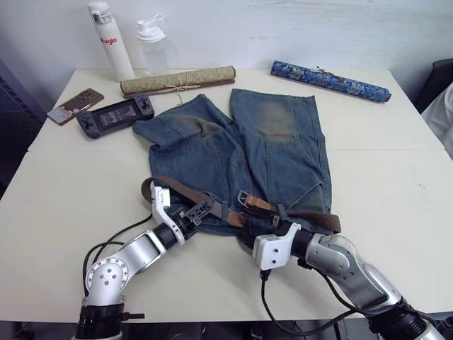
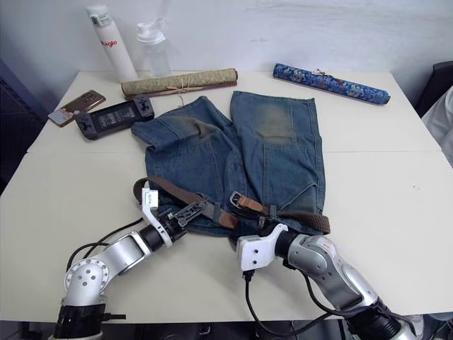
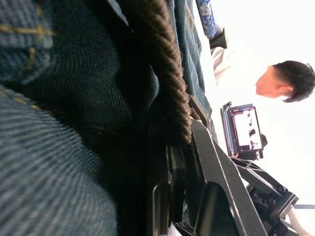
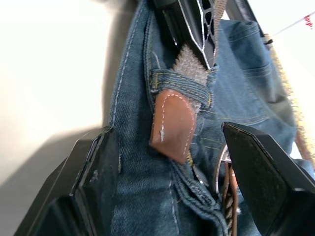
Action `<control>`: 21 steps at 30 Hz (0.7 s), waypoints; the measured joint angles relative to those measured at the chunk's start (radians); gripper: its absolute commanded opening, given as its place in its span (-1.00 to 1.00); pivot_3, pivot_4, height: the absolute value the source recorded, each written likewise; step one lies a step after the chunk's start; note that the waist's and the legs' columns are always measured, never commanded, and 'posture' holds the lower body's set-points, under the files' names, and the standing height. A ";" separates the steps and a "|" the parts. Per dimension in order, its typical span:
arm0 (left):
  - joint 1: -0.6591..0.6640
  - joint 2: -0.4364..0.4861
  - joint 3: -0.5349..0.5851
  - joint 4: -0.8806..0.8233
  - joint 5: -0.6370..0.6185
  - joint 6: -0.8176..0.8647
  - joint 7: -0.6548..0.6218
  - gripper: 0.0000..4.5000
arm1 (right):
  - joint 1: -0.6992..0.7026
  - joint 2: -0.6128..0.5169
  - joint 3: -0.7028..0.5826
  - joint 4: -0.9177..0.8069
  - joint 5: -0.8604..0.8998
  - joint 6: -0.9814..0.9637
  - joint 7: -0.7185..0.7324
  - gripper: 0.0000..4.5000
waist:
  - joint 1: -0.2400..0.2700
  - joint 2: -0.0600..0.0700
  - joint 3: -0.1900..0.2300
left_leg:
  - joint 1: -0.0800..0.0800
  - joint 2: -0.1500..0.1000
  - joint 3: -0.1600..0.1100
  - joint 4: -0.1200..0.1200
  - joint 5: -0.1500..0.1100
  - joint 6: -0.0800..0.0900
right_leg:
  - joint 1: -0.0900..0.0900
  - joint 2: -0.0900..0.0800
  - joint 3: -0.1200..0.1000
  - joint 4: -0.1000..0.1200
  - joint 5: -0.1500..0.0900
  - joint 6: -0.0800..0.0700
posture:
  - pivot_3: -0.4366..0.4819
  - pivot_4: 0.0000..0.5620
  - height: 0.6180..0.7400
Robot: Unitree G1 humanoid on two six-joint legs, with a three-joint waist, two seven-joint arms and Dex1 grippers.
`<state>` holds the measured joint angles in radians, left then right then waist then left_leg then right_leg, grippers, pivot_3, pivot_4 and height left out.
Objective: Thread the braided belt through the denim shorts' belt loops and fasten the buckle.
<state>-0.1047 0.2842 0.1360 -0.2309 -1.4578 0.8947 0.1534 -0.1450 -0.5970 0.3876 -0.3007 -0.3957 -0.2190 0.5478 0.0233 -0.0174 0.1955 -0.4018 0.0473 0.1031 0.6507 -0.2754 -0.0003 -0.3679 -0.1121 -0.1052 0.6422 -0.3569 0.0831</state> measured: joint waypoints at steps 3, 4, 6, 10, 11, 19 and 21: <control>0.001 -0.022 0.010 0.003 -0.031 0.007 0.037 -1.00 | 0.000 0.007 0.000 0.001 -0.022 -0.003 -0.015 0.56 | 0.000 0.000 0.000 | 0.000 0.000 0.000 0.000 0.000 0.000 | 0.000 0.000 0.000 0.000 0.000 0.000 | -0.05 -0.47 0.63; 0.001 -0.041 0.021 0.007 -0.054 0.005 0.062 -1.00 | 0.000 0.008 0.000 0.006 -0.037 -0.010 -0.025 0.56 | 0.001 0.000 0.000 | 0.000 0.000 -0.001 0.000 0.000 0.000 | 0.001 0.000 0.000 0.000 0.000 0.000 | -0.05 -0.47 0.63; 0.001 -0.053 0.031 0.009 -0.082 0.003 0.088 -1.00 | -0.001 0.017 0.000 0.019 -0.055 -0.022 -0.044 0.56 | 0.001 0.000 -0.001 | 0.000 0.000 -0.001 0.001 0.000 0.000 | 0.001 0.000 -0.001 0.000 0.000 0.000 | -0.05 -0.47 0.63; 0.000 -0.073 0.043 0.013 -0.120 -0.001 0.126 -1.00 | -0.008 0.019 0.000 0.036 -0.082 -0.043 -0.059 0.56 | 0.001 0.000 -0.001 | 0.001 0.000 -0.002 0.001 0.000 0.000 | 0.003 0.000 -0.001 0.000 0.000 0.000 | -0.05 -0.47 0.63; 0.000 -0.072 0.043 0.013 -0.121 -0.001 0.127 -1.00 | -0.008 0.019 0.000 0.037 -0.083 -0.044 -0.059 0.46 | 0.001 0.000 -0.001 | 0.001 0.000 -0.002 0.001 0.000 0.000 | 0.003 0.000 -0.001 0.000 0.000 0.000 | -0.05 -0.47 0.63; 0.015 -0.065 0.039 0.008 -0.119 0.003 0.123 -1.00 | -0.008 0.021 -0.004 0.063 -0.096 -0.058 -0.064 -0.98 | 0.000 0.001 -0.001 | 0.006 0.000 -0.001 -0.001 0.000 0.000 | 0.008 0.000 -0.001 -0.002 0.000 0.000 | -0.05 -0.47 0.63; 0.015 -0.064 0.038 0.009 -0.116 0.003 0.122 -1.00 | -0.010 0.021 -0.013 0.063 -0.096 -0.060 -0.068 -0.98 | 0.000 0.001 -0.001 | 0.009 -0.001 -0.001 -0.002 0.000 0.000 | 0.010 0.000 -0.001 -0.003 0.000 0.000 | -0.05 -0.47 0.63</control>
<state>-0.0895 0.2197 0.1745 -0.2222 -1.5734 0.8973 0.2756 -0.1554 -0.5757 0.3748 -0.2378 -0.4915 -0.2792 0.4793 0.0235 -0.0168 0.1947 -0.3932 0.0468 0.1021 0.6490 -0.2756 -0.0005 -0.3582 -0.1120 -0.1061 0.6390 -0.3571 0.0830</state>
